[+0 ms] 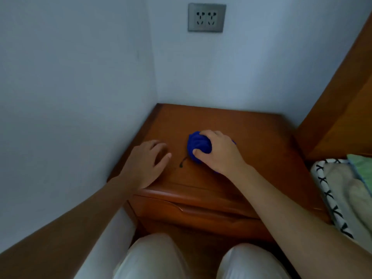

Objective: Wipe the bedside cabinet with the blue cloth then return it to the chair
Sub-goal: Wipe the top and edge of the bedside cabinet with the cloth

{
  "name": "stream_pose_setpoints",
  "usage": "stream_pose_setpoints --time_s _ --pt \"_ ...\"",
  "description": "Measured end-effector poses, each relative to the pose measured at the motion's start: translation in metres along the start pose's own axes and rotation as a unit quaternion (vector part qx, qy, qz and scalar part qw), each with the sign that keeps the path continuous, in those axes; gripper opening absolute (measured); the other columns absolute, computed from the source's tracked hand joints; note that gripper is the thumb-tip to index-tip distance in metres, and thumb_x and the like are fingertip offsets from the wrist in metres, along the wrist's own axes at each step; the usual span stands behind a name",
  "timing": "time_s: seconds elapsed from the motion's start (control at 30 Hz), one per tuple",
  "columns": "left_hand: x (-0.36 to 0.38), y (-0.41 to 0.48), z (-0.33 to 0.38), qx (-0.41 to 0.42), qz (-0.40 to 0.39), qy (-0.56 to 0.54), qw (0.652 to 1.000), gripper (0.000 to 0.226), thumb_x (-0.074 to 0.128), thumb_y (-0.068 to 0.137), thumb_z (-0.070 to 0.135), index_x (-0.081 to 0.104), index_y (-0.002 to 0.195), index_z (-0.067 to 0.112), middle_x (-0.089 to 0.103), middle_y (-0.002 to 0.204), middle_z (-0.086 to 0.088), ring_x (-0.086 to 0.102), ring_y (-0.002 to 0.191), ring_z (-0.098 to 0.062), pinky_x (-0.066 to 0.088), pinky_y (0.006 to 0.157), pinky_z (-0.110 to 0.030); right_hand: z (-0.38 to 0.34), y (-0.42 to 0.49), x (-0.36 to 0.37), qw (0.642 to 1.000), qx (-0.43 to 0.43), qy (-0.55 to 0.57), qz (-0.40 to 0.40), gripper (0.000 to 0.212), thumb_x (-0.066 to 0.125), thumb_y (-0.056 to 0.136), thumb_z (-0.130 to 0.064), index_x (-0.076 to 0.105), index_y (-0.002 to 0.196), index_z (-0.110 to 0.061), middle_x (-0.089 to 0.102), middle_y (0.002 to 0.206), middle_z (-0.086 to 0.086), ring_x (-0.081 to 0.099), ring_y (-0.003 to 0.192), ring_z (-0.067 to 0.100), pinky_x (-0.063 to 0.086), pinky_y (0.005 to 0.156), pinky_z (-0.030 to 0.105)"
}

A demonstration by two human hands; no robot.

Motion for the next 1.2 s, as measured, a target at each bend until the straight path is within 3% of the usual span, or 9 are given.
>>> stream_pose_setpoints --time_s 0.17,0.47,0.67,0.97,1.1,1.2 --pt "0.003 -0.005 -0.004 -0.003 0.046 -0.037 0.998 0.046 0.048 0.094 0.051 0.07 0.117 0.018 0.067 0.122 -0.001 0.059 0.116 -0.019 0.049 0.095 -0.045 -0.017 0.033 0.028 0.996 -0.066 -0.045 0.036 0.063 0.06 0.089 -0.059 0.049 0.144 -0.031 0.056 0.139 -0.002 0.051 0.126 0.025 0.044 0.102 0.045" --pt "0.008 0.0 -0.011 -0.004 0.076 -0.043 0.996 0.04 0.055 0.09 0.049 0.074 0.111 0.021 0.067 0.121 0.004 0.059 0.115 -0.015 0.048 0.091 -0.039 0.007 0.188 0.052 0.998 -0.066 -0.021 0.0 0.064 0.059 0.09 -0.059 0.053 0.143 -0.023 0.061 0.133 0.009 0.058 0.117 0.032 0.047 0.1 0.048" --pt "0.01 0.003 -0.013 0.002 0.091 -0.051 0.995 0.036 0.06 0.088 0.048 0.073 0.109 0.022 0.066 0.119 0.007 0.058 0.115 -0.012 0.047 0.09 -0.036 -0.038 0.248 0.086 0.996 -0.084 -0.029 -0.003 0.063 0.059 0.091 -0.056 0.051 0.143 -0.022 0.06 0.135 0.012 0.055 0.12 0.036 0.043 0.101 0.047" --pt "0.006 0.001 -0.01 0.011 0.077 -0.032 0.996 0.041 0.056 0.089 0.049 0.073 0.113 0.021 0.066 0.121 0.005 0.055 0.115 -0.012 0.045 0.093 -0.034 -0.052 0.199 0.089 0.982 -0.181 -0.002 -0.062 0.066 0.058 0.085 -0.062 0.052 0.143 -0.029 0.061 0.135 0.002 0.055 0.121 0.029 0.042 0.102 0.049" --pt "0.006 0.0 -0.009 0.012 0.081 -0.021 0.996 0.04 0.055 0.089 0.047 0.074 0.111 0.019 0.067 0.118 0.002 0.058 0.111 -0.015 0.049 0.088 -0.038 -0.038 0.158 0.075 0.982 -0.181 0.002 -0.05 0.064 0.061 0.087 -0.06 0.051 0.143 -0.03 0.06 0.134 -0.001 0.053 0.119 0.027 0.039 0.098 0.041" --pt "0.006 -0.001 -0.009 0.008 0.094 -0.018 0.995 0.038 0.054 0.09 0.045 0.075 0.107 0.018 0.069 0.115 0.001 0.061 0.107 -0.017 0.051 0.085 -0.04 -0.025 0.134 0.065 0.986 -0.163 0.005 -0.036 0.065 0.062 0.088 -0.059 0.05 0.145 -0.028 0.059 0.137 -0.002 0.052 0.122 0.027 0.039 0.102 0.042"
Point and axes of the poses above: each hand's wrist, its own y-axis towards the middle knuckle, its own x-axis out of the palm, z = x × y, the point moved 4 cm from there along y, towards the middle knuckle
